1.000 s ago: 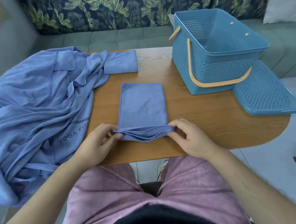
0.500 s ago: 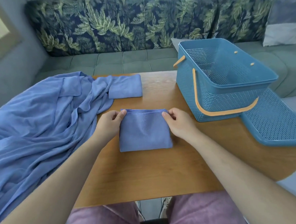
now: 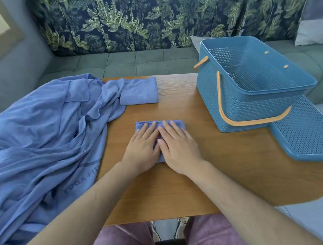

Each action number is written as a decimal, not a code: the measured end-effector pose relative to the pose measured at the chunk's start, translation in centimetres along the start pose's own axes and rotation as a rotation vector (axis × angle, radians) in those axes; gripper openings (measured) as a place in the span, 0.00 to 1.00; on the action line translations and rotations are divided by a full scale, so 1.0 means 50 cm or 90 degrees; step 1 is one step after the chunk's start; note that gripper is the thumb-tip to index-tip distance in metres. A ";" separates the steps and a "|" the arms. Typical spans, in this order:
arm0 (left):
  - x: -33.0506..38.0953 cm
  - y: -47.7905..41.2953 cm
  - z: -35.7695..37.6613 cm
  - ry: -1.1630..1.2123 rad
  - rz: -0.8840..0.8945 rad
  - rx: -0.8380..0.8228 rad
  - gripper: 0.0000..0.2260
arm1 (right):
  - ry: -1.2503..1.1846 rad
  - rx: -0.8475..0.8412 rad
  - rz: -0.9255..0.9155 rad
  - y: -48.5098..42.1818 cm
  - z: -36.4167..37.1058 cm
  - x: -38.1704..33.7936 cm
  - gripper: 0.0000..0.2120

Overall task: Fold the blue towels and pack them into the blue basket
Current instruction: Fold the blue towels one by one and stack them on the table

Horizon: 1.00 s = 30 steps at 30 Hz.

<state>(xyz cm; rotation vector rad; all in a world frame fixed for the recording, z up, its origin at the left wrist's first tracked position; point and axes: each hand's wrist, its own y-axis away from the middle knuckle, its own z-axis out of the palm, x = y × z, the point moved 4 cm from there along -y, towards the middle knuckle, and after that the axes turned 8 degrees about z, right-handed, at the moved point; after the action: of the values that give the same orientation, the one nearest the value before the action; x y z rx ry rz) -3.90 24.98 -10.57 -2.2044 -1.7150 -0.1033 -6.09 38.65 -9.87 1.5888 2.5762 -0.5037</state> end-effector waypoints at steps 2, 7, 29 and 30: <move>-0.020 0.021 0.012 -0.001 -0.051 -0.026 0.30 | 0.007 -0.054 0.039 0.012 0.027 0.028 0.31; 0.002 0.084 0.002 -0.032 -0.011 -0.013 0.30 | 0.099 0.040 0.014 0.022 0.004 0.010 0.25; -0.015 -0.328 0.070 -0.097 0.128 0.093 0.17 | 0.126 0.012 0.271 -0.242 0.057 0.169 0.22; -0.026 -0.348 0.058 -0.102 0.105 0.098 0.18 | 0.124 0.020 0.275 -0.246 0.057 0.169 0.21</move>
<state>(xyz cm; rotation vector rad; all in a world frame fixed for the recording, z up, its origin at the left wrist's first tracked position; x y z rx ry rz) -21.22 28.32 -9.72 -2.2794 -1.5538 0.2426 -21.15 39.93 -11.59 2.2226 2.2431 -0.3642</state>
